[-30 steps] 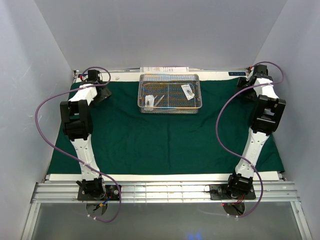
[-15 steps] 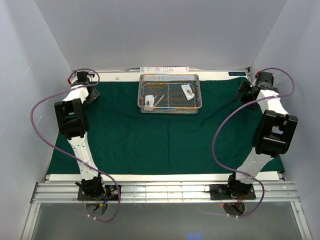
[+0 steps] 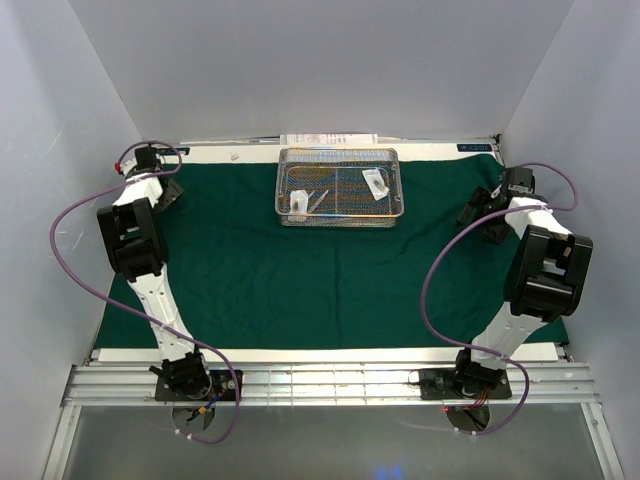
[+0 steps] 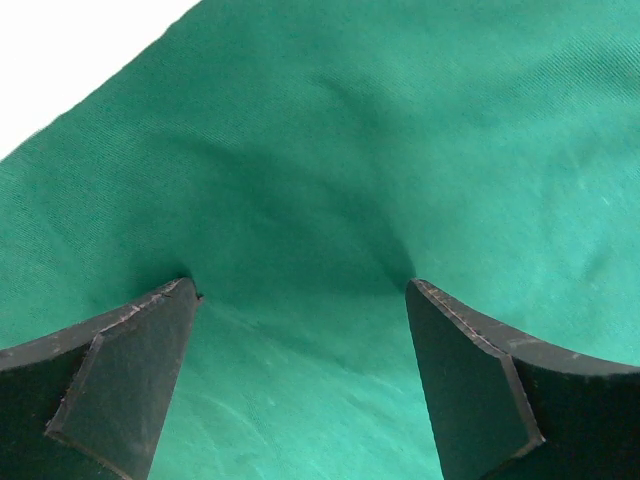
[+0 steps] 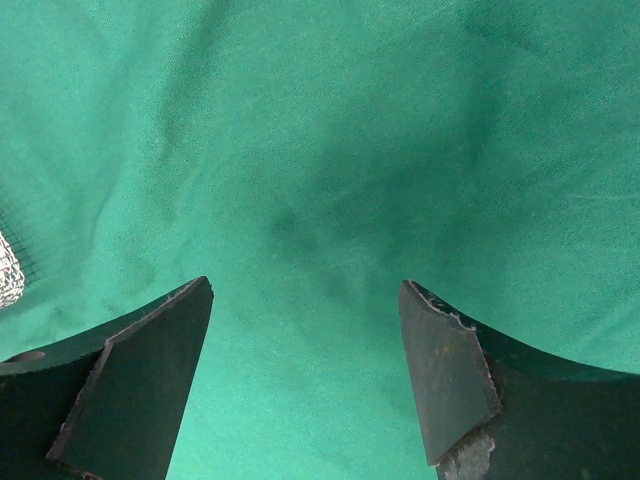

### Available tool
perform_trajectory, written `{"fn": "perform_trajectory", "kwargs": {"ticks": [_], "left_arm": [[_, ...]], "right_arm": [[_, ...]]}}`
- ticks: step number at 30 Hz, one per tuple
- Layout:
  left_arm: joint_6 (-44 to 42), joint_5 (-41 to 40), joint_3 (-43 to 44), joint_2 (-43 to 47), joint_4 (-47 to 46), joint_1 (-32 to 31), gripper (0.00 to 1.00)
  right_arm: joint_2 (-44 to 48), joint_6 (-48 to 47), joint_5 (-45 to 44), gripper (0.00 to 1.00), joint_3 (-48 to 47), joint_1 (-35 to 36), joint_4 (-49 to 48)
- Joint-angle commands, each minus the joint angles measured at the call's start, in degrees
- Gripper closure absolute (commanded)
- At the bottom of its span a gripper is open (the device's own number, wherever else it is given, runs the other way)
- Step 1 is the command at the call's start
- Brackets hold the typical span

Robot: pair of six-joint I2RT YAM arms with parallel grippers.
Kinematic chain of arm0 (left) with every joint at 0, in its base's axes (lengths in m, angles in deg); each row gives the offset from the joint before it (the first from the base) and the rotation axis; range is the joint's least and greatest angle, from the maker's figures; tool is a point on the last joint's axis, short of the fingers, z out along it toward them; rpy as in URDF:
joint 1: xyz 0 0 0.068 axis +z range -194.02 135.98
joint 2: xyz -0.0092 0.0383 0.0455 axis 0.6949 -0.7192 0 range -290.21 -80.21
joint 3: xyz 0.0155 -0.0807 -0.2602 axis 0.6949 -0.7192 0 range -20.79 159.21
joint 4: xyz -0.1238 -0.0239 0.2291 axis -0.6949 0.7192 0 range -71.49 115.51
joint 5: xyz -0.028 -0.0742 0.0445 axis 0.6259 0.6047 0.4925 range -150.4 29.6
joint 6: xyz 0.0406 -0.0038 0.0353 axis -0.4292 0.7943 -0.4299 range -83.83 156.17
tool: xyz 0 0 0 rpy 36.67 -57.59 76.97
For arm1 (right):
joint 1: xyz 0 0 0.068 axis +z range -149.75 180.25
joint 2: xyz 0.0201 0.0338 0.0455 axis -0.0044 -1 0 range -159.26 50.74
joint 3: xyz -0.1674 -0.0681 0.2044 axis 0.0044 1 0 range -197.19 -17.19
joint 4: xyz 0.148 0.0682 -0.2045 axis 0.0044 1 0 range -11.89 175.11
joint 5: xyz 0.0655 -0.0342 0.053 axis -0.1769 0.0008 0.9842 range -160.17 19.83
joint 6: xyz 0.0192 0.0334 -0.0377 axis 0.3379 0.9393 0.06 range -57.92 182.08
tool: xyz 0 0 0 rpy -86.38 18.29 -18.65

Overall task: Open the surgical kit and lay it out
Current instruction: Smooth out the surgical kit at the center of the board.

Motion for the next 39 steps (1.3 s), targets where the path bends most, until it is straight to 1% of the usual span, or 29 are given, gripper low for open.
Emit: {"fn": "perform_trajectory", "kwargs": {"ticks": [1, 6, 9, 12, 14, 15, 18, 19, 21, 22, 23, 24, 27, 28, 30, 31, 33, 34, 37, 39], "left_arm": [[-1.02, -1.39, -2.28, -3.28, 3.36, 2.24, 0.02], [-1.99, -0.78, -0.35, -5.21, 3.27, 2.33, 0.02], [-2.52, -0.69, 0.53, -5.83, 3.53, 2.33, 0.02], [-2.52, 1.24, 1.23, -3.91, 4.50, 2.33, 0.02], [-2.87, 2.56, 1.85, -1.89, 4.85, 2.25, 0.02], [-3.13, 3.09, 2.28, 0.21, 4.85, 1.90, 0.02], [-5.33, 2.22, 4.39, 3.91, 5.03, 1.02, 0.02], [-5.68, 2.21, 4.83, 4.53, 5.03, 0.93, 0.02], [-6.91, 2.21, 5.98, 5.59, 4.07, 0.67, 0.02], [-7.70, 2.39, 6.07, 6.29, 3.10, 0.49, 0.02], [-8.40, 2.22, 6.07, 6.47, 2.22, 0.23, 0.02], [-9.45, 2.13, 6.24, 6.39, 0.91, -0.30, 0.02], [-10.34, 5.20, 7.47, 5.42, -0.16, -1.18, 0.02], [-10.69, 5.64, 7.82, 5.16, -0.33, -1.53, 0.02], [-11.57, 5.82, 8.52, 4.72, -0.86, -2.76, 0.02], [-12.36, 5.73, 8.88, 4.63, -1.03, -3.20, 0.02], [-12.80, 5.99, 9.32, 4.19, -1.91, -3.99, 0.02], [-12.80, 6.08, 9.67, 3.84, -2.26, -4.17, 0.02], [-12.45, 6.00, 10.89, 1.91, -3.32, -4.52, 0.02], [-12.45, 5.03, 11.60, 0.07, -3.32, -4.61, 0.02]], "right_arm": [[2.73, 0.75, 0.31, 0.19, 0.60, 0.15, -1.88], [3.34, 0.22, -0.48, 0.19, 1.30, 0.94, -0.92], [4.66, -0.92, -1.89, 0.20, 2.00, 2.70, 0.22], [7.29, -1.97, -4.87, 0.20, 2.88, 7.35, 1.72], [10.45, -1.98, -5.32, 0.20, 5.25, 12.53, 1.72], [11.51, -1.80, -5.32, 0.21, 6.04, 17.25, 1.81], [14.76, -2.15, -5.32, 0.21, 7.63, 24.30, 2.16], [15.90, -2.59, -5.32, 0.22, 7.72, 29.46, 2.33], [16.61, -4.60, -5.32, 0.23, 6.75, 34.85, 2.51], [16.53, -5.74, -5.06, 0.23, 6.23, 39.74, 2.16], [16.27, -6.80, -4.27, 0.25, 4.57, 42.32, 1.81], [15.66, -7.94, -2.96, 0.25, 3.68, 46.61, 1.63], [11.36, -13.21, 1.61, 0.27, -0.62, 52.08, 1.63], [8.73, -15.92, 2.49, 0.28, -1.68, 55.58, 1.89], [6.00, -18.40, 4.77, 0.29, -4.92, 58.68, 2.94], [3.72, -19.19, 5.66, 0.30, -5.81, 61.47, 2.95], [1.60, -21.66, 7.76, 0.32, -6.96, 64.04, 2.86], [-0.94, -22.62, 8.56, 0.33, -8.09, 66.31, 3.12], [-6.38, -26.58, 9.97, 0.35, -12.91, 69.92, 7.24], [-8.07, -28.43, 10.76, 0.35, -14.43, 71.77, 8.22]]}}
